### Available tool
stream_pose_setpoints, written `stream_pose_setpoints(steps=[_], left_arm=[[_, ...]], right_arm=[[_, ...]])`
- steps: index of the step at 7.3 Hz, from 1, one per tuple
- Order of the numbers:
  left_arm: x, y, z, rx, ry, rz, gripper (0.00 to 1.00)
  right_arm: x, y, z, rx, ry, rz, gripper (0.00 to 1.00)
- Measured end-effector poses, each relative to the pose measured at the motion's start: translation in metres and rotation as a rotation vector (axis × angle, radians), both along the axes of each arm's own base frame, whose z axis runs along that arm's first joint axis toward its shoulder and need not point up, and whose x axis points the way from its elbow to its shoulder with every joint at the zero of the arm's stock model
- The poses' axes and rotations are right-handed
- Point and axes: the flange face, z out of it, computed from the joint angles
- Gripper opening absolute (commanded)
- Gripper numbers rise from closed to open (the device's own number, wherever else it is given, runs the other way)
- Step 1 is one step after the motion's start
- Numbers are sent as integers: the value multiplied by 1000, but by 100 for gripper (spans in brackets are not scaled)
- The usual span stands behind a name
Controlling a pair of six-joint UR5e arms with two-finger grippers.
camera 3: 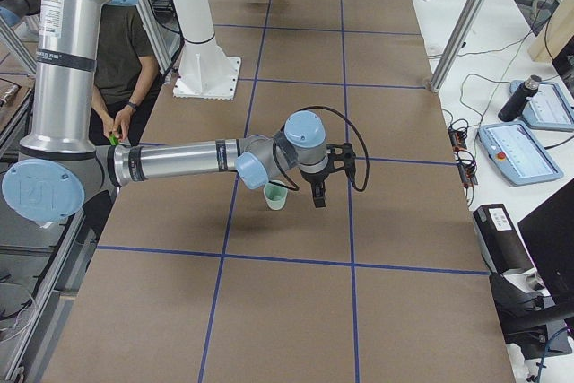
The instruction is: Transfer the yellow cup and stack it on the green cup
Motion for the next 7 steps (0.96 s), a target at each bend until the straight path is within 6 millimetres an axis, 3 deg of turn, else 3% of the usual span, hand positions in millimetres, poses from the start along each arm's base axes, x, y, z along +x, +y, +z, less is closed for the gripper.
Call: stream_pose_setpoints(steps=[3, 7], left_arm=[[6, 10, 0, -2, 3, -2, 100], [-7, 18, 10, 2, 8, 9, 100]], right_arm=[[0, 0, -2, 4, 0, 1, 100], [0, 0, -4, 7, -2, 0, 100]])
